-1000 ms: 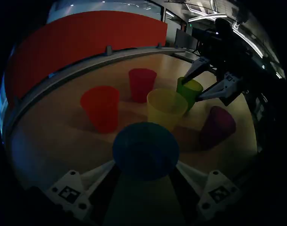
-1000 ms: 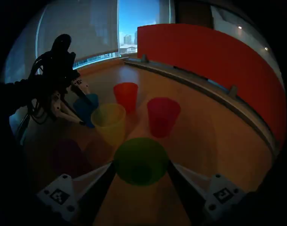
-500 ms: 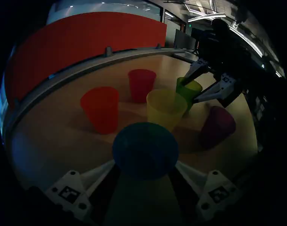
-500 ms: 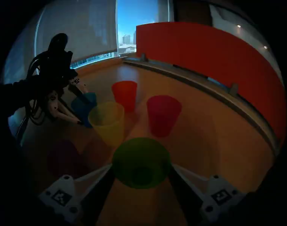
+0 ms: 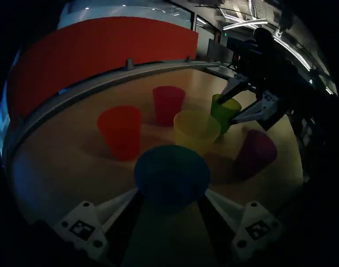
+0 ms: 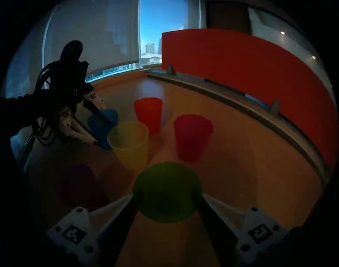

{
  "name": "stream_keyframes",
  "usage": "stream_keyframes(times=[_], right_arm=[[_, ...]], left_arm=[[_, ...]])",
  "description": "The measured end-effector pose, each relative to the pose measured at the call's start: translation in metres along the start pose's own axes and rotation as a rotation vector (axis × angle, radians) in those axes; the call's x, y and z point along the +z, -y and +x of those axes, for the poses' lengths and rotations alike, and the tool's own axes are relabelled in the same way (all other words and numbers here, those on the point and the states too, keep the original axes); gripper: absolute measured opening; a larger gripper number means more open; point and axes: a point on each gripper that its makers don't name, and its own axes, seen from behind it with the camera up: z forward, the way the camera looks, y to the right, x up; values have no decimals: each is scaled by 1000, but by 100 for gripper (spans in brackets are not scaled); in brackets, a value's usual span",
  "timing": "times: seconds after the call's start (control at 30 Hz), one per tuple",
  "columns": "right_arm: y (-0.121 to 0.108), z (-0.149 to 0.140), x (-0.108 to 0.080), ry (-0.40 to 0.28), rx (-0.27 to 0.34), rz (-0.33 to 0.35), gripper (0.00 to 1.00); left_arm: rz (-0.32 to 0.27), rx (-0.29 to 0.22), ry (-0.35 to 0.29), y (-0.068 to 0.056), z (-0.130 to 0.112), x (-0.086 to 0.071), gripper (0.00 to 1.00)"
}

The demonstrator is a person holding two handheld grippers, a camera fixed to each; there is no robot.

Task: Pour water

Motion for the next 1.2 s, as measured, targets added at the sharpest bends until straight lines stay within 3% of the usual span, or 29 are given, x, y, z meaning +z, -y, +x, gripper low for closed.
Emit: stream_keyframes(times=[0.5, 0.9, 1.2], right_arm=[[2, 18, -30, -50, -7, -33, 89], [9, 41, -66, -121, -29, -62, 89], [17, 58, -91, -186, -43, -83, 89]], left_arm=[[26, -18, -118, -5, 34, -28, 79], [68, -24, -242, -12, 72, -67, 78], [103, 17, -333, -22, 100, -98, 78]])
